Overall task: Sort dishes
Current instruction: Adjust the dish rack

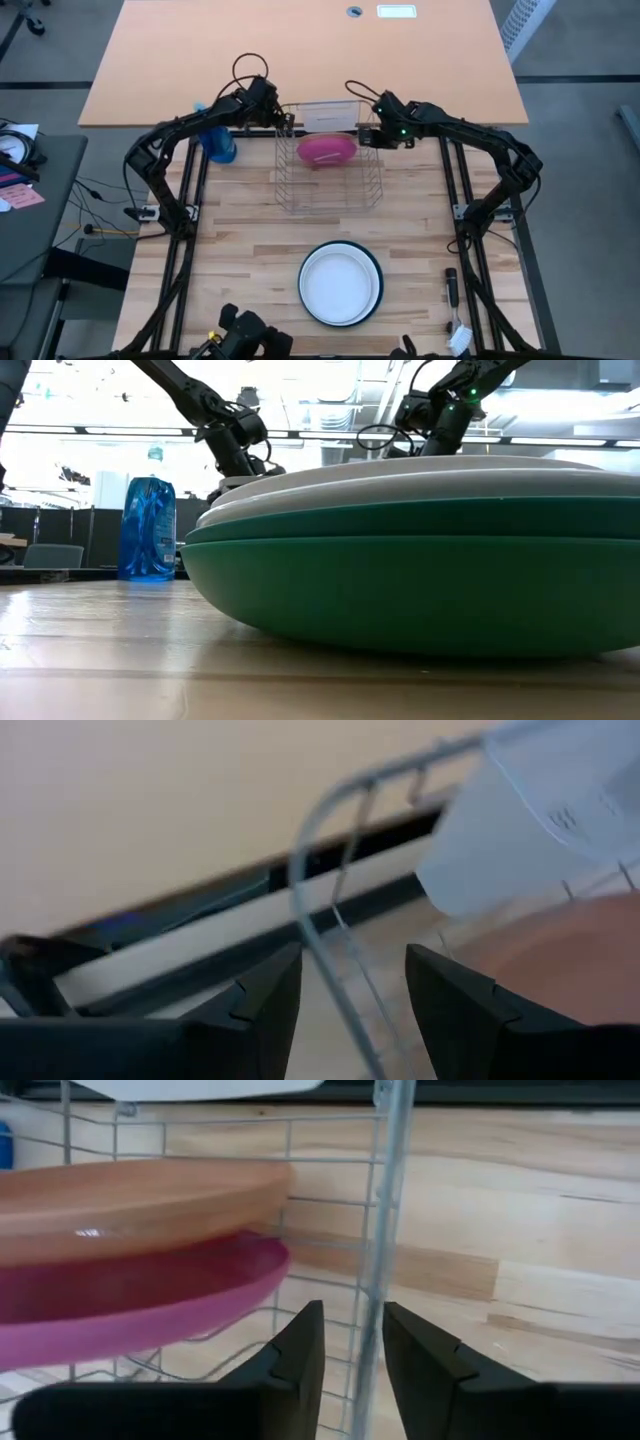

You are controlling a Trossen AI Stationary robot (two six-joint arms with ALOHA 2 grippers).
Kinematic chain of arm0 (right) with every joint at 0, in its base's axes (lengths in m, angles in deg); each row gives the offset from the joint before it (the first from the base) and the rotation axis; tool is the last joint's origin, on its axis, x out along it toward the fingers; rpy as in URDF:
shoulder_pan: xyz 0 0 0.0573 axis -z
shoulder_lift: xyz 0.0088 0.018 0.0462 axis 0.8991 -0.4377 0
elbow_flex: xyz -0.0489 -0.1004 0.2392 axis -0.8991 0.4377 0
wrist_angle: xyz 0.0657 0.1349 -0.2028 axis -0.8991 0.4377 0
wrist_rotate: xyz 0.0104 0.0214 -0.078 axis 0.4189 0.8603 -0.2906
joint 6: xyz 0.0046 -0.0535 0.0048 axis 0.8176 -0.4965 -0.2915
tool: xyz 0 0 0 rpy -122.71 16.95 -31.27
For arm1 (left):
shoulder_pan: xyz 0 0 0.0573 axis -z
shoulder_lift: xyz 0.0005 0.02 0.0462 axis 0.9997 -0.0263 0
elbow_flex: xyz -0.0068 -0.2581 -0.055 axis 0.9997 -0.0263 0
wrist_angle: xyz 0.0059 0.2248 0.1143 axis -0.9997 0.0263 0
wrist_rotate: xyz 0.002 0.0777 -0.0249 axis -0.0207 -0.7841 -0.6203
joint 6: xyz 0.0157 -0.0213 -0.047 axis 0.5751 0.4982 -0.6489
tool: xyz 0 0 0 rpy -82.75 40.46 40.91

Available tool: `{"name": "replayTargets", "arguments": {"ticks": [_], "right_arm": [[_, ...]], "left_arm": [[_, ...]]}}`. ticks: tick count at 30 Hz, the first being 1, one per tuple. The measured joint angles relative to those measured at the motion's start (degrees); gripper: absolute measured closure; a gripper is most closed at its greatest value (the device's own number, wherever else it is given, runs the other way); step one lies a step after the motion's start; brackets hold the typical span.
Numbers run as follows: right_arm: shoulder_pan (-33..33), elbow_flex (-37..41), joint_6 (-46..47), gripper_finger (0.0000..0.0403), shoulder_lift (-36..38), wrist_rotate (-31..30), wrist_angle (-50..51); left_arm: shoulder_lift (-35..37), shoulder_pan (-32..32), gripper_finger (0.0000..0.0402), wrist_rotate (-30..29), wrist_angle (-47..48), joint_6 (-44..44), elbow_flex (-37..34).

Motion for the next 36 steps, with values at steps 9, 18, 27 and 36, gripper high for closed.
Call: {"name": "replayTargets", "arguments": {"ticks": [9, 18, 27, 36], "right_arm": [[-2.1, 0.0, 1.8, 0.0303, 0.0, 0.3, 4.5], [-5.0, 0.1, 2.0, 0.0262, 0.0, 0.2, 10.0], [-5.5, 0.1, -0.6, 0.0213, 2.3, -1.9, 10.7], [-2.7, -0.8, -6.1, 0.0168, 2.3, -2.0, 12.7]], "left_arm": [[0.0, 4.0, 0.0228, 0.0, 2.0, -0.1, 0.0], [0.0, 5.8, 0.0228, 3.4, 3.8, -1.4, 1.0], [0.2, 5.9, 0.0228, 3.9, 5.8, 0.4, 4.3], [0.2, 6.0, 0.0228, 4.2, 8.7, 2.1, 10.5]]}}
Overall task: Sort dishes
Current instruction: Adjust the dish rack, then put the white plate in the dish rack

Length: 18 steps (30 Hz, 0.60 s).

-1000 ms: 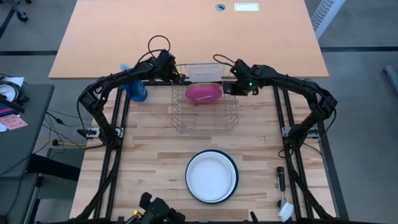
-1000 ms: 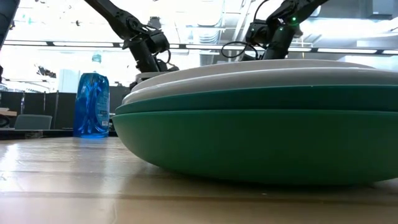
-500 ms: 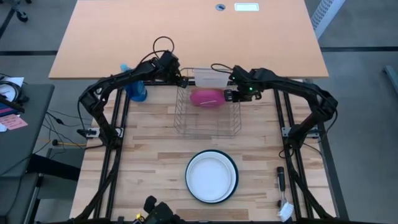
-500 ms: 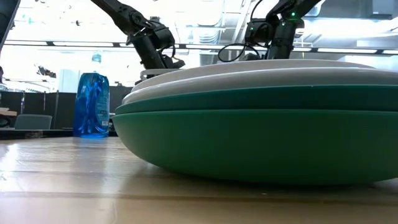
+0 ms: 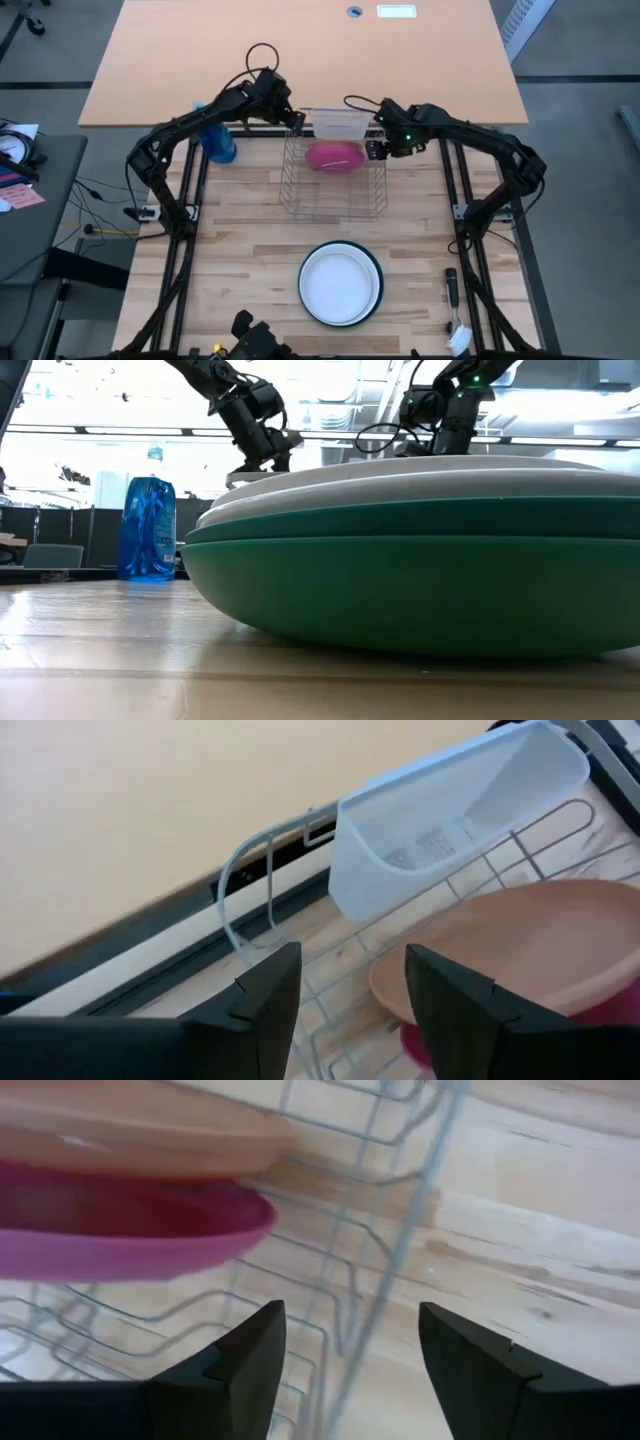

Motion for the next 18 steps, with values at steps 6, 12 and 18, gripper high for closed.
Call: {"name": "replayTargets", "arguments": {"ticks": [6, 12, 18], "right_arm": [[2.0, -4.0, -5.3, 0.0158, 0.0, 0.1, 5.7], [4.3, -9.3, -8.8, 0.0158, 0.0, 0.3, 6.9], [6.5, -14.3, -11.8, 0.0158, 0.0, 1.0, 6.8]], "left_arm": [[0.0, 0.4, 0.0228, 1.9, 7.1, 0.4, 5.6], [0.5, 3.3, 0.0228, 8.3, 12.0, 2.7, 9.7], [2.5, 7.0, 0.0228, 13.3, 12.1, 2.7, 9.7]]}}
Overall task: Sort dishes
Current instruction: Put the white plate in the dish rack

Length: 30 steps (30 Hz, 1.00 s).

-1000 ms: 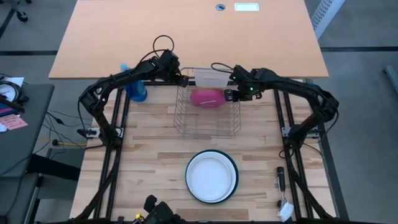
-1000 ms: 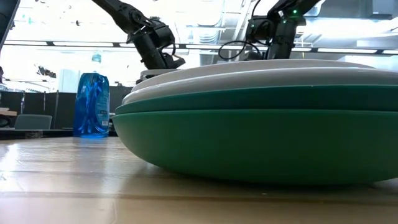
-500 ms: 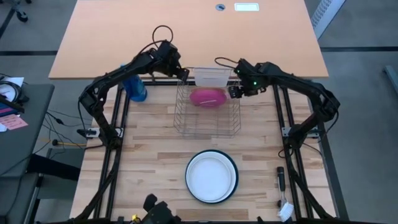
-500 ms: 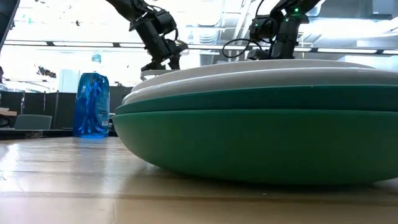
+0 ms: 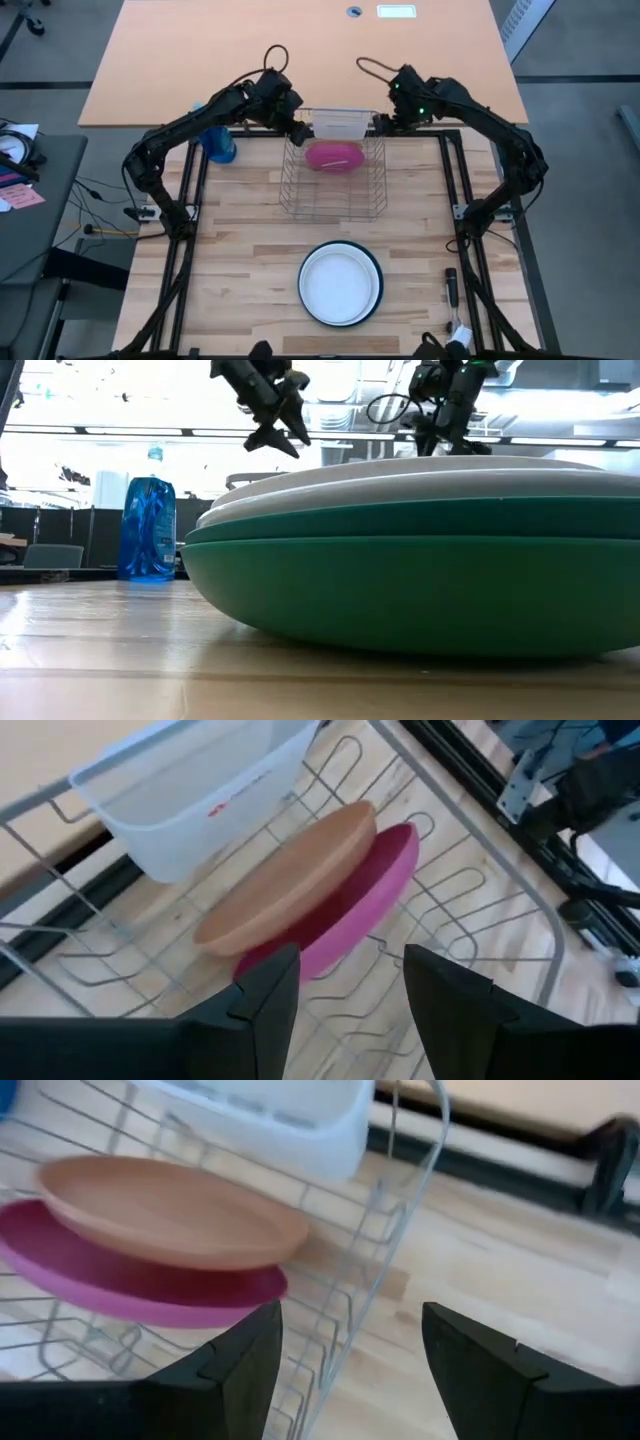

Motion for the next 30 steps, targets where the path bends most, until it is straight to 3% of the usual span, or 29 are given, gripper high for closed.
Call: {"name": "replayTargets", "arguments": {"ticks": [7, 16, 22, 30], "right_arm": [[2.6, -3.5, -5.9, 0.0158, 0.0, 6.6, -0.1], [5.7, -4.5, -11.4, 0.0158, 0.0, 13.6, 0.5], [8.0, -4.5, -15.2, 0.0158, 0.0, 19.7, 4.1], [11.0, -4.5, -23.0, 0.0158, 0.9, 22.0, 8.9]], "left_arm": [[0.3, 0.5, 0.0228, 5.1, 0.5, -0.5, 0.0], [0.3, 4.5, 0.0228, 15.4, -1.9, -13.4, -0.1], [0.3, 10.9, 0.0228, 14.9, -4.9, -20.2, -0.1], [0.3, 19.9, 0.0228, 7.2, -7.1, -34.2, -0.1]]}}
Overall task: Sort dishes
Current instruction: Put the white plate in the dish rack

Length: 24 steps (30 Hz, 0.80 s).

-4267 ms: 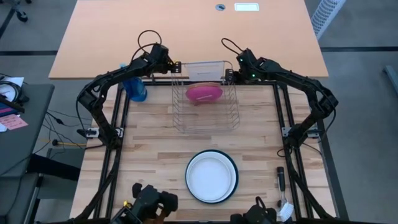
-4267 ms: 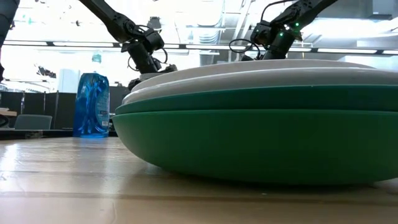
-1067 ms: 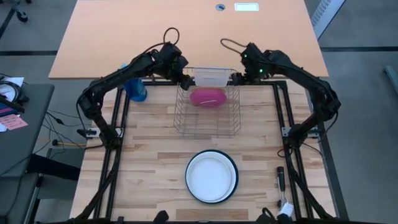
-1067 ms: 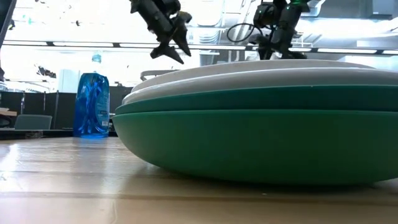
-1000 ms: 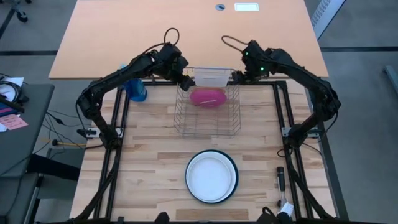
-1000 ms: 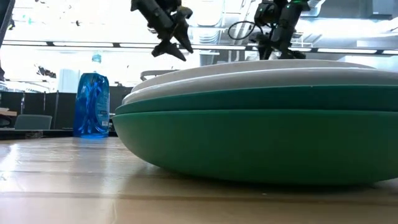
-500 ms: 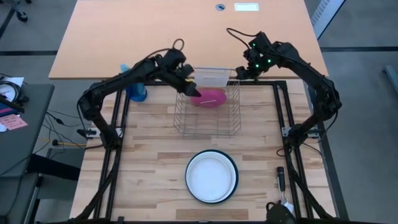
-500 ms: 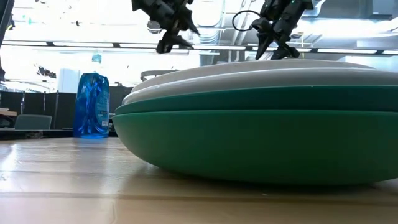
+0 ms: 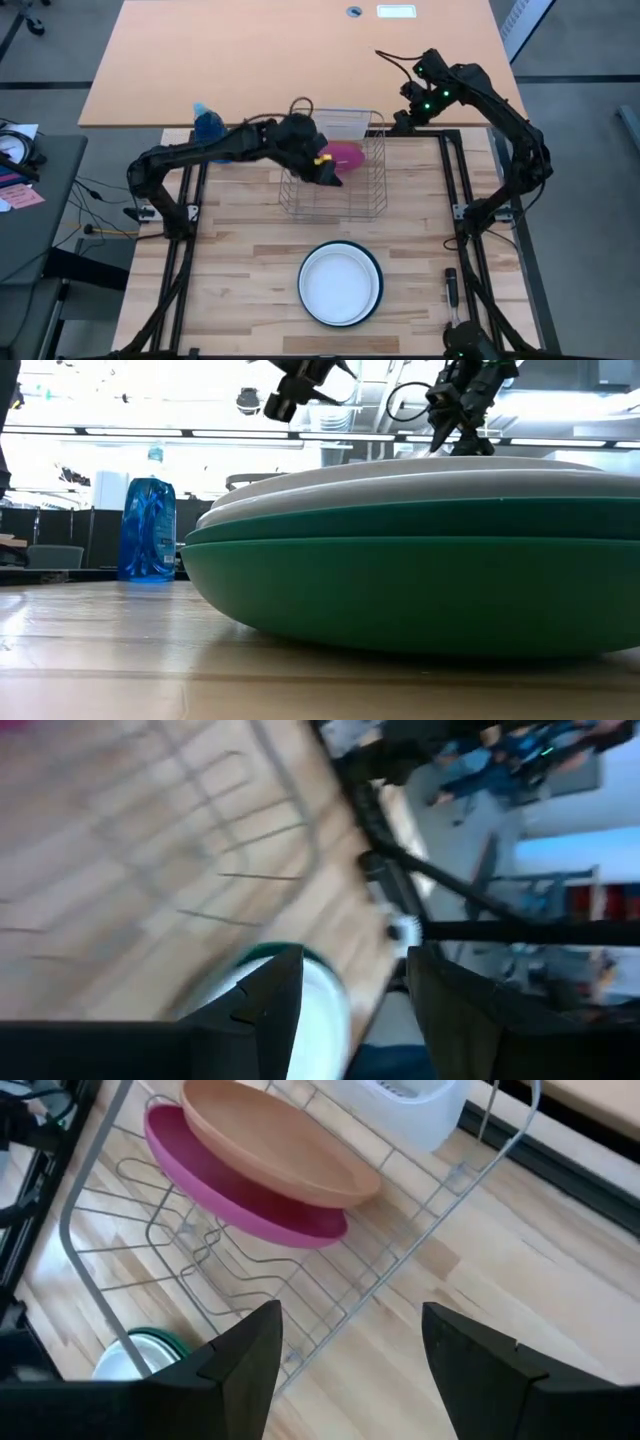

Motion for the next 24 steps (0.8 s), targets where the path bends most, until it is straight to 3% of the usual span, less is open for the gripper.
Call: {"name": "replayTargets", "arguments": {"ticks": [5, 12, 19, 24], "right_arm": [[0.8, 0.0, -2.9, 0.0159, 1.2, 0.2, 1.4], [0.7, 0.0, -3.4, 0.0159, 2.9, 0.2, 0.6], [-1.7, 0.0, -2.8, 0.0159, 2.9, 0.2, 0.1], [-4.3, 0.0, -2.5, 0.0159, 2.8, 0.2, 2.1]], "left_arm": [[0.0, 7.7, 0.0228, -4.4, -6.2, -8.0, 0.0], [0.0, 18.9, 0.0228, -15.1, -4.0, -9.0, 0.0], [-2.2, 27.9, 0.0228, -23.0, 9.3, -8.1, -0.2], [-4.5, 30.5, 0.0228, -23.2, 21.0, -16.5, -0.1]]}}
